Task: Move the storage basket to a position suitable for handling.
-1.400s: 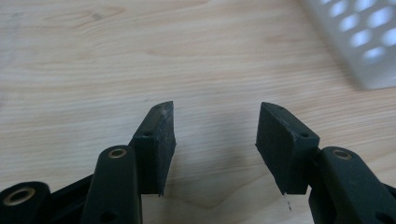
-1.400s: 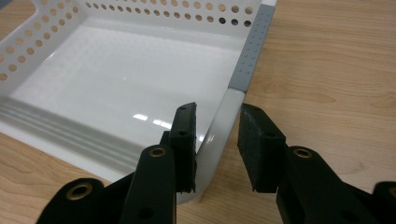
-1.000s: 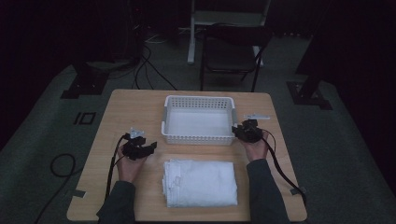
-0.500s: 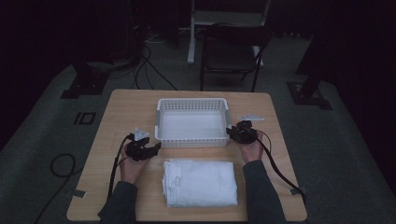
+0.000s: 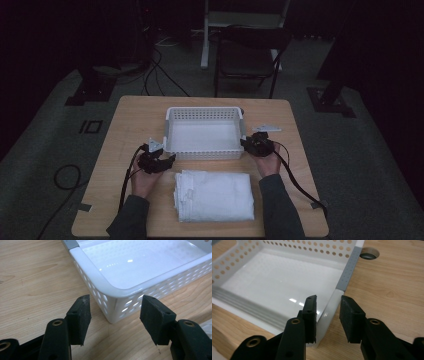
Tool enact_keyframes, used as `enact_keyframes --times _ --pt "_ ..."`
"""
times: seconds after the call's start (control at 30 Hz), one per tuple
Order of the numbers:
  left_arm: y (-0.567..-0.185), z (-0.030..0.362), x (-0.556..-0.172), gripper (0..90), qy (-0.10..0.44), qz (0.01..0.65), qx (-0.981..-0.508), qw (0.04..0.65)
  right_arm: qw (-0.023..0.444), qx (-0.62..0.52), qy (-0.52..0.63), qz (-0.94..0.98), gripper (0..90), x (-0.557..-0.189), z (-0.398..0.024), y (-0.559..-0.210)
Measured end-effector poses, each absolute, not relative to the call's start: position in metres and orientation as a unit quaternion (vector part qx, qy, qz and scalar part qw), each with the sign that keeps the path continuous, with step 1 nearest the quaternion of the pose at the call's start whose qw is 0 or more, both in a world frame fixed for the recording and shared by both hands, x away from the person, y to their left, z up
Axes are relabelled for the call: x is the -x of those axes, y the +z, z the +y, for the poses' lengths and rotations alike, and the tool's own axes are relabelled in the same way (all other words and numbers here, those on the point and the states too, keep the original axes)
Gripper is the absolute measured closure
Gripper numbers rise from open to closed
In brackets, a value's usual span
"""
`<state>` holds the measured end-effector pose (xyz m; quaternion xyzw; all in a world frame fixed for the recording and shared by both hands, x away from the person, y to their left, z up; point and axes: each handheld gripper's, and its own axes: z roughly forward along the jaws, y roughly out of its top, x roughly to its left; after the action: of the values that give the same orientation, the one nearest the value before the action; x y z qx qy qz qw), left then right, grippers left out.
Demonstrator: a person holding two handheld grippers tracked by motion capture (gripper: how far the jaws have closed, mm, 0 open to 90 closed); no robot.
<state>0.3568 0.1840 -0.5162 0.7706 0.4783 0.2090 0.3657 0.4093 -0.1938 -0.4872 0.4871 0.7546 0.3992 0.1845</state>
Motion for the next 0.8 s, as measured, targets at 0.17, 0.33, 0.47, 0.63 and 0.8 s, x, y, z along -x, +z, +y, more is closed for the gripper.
enact_keyframes --times 0.17,0.33,0.47,0.63,0.8 --pt "-0.512 0.186 -0.350 39.5 0.203 0.479 -0.767 0.375 0.200 -0.477 0.405 0.754 54.2 -0.399 -0.200 -0.478" --pt "-0.506 0.186 -0.341 36.2 0.199 0.477 -0.766 0.381 0.205 -0.462 0.399 0.765 46.0 -0.382 -0.207 -0.474" --pt "-0.500 0.181 -0.332 34.4 0.194 0.469 -0.770 0.386 0.206 -0.445 0.396 0.776 40.9 -0.366 -0.210 -0.476" --pt "-0.495 0.175 -0.315 33.2 0.196 0.459 -0.776 0.385 0.202 -0.429 0.396 0.786 38.6 -0.345 -0.211 -0.483" --pt "-0.493 0.172 -0.299 32.0 0.189 0.453 -0.778 0.393 0.200 -0.409 0.394 0.798 38.2 -0.320 -0.210 -0.491"
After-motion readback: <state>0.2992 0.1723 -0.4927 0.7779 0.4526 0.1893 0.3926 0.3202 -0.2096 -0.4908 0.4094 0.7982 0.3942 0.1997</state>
